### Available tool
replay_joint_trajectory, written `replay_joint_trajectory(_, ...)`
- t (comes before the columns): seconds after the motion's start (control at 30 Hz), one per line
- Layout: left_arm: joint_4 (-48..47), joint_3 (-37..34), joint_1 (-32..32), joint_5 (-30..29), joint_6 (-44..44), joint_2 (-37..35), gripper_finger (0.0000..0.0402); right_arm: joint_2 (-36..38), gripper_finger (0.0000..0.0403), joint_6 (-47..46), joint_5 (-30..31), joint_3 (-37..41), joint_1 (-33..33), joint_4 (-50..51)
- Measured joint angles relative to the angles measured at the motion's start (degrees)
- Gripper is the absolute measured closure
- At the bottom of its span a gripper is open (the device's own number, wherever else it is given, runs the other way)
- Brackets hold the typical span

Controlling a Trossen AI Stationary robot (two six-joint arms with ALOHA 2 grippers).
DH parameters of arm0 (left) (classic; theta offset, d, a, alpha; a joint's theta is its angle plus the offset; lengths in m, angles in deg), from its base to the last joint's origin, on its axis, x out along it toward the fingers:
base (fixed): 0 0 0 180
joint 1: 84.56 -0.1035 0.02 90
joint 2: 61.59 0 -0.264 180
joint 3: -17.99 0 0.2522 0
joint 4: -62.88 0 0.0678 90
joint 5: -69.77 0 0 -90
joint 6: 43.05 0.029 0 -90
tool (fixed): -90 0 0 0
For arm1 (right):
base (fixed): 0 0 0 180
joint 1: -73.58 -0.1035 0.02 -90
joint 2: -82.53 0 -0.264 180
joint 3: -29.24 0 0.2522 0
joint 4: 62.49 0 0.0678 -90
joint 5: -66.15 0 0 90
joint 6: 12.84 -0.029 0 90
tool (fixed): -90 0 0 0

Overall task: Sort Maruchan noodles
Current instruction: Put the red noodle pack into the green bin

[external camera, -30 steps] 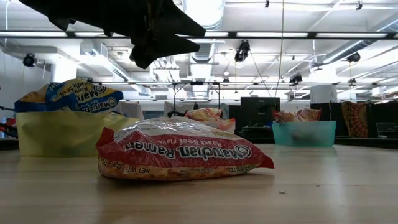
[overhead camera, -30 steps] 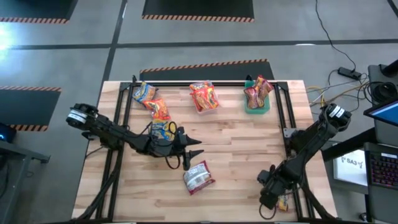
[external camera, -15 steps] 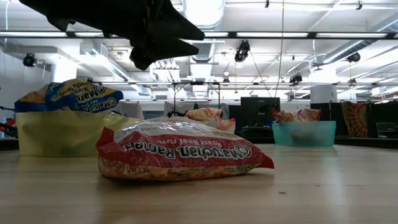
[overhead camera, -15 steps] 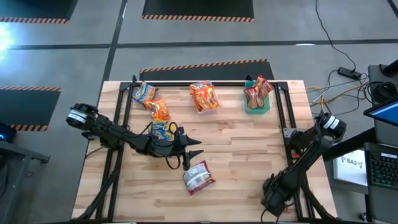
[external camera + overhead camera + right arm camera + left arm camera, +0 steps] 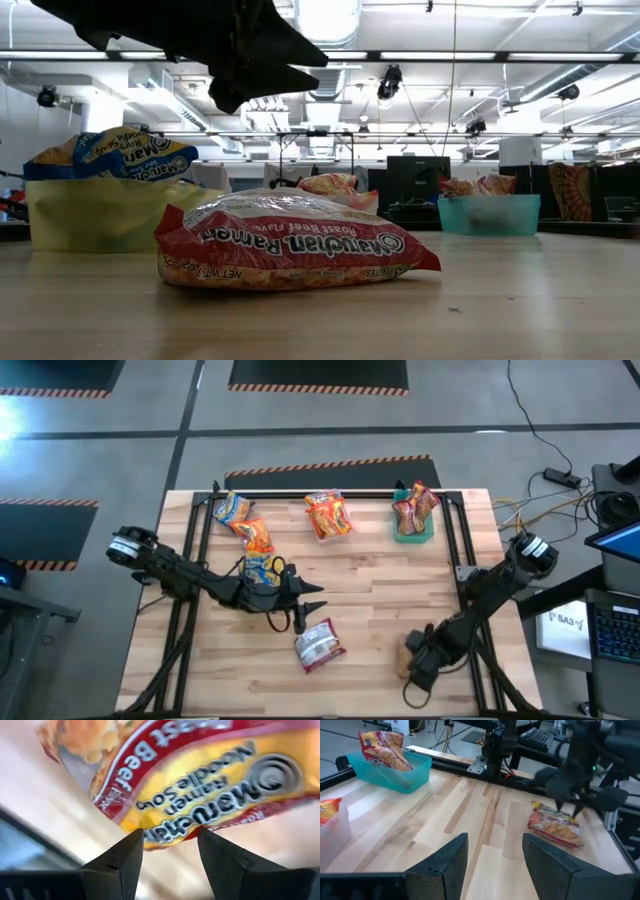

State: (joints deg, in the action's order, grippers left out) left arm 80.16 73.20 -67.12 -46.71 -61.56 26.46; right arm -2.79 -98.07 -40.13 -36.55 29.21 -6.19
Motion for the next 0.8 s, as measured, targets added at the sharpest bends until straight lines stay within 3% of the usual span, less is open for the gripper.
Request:
replay_joint_trajectory(0.23, -1.7, 0.0, 0.0, 0.0, 0.0, 0.0, 0.0228, 2.7, 0.0225, 5.3, 15.1, 0.0, 5.9, 3.6)
replay_joint_trajectory(0.47, -1.7, 0.0, 0.2, 0.2, -2.7, 0.0, 0.0228, 5.9, 0.0225, 1.2, 15.7, -0.6, 7.0, 3.7)
replay_joint_trajectory(0.67, -1.8, 0.1, 1.3, 5.0, -7.5, 1.3, 0.0228, 9.1, 0.0225, -6.0, 17.4, -0.4, 5.0, 3.2)
replay_joint_trajectory(0.8, -1.3, 0.1, 2.1, 5.0, -12.4, 5.2, 0.0228, 7.6, 0.0223, -10.9, 17.4, 0.6, 2.9, -2.6)
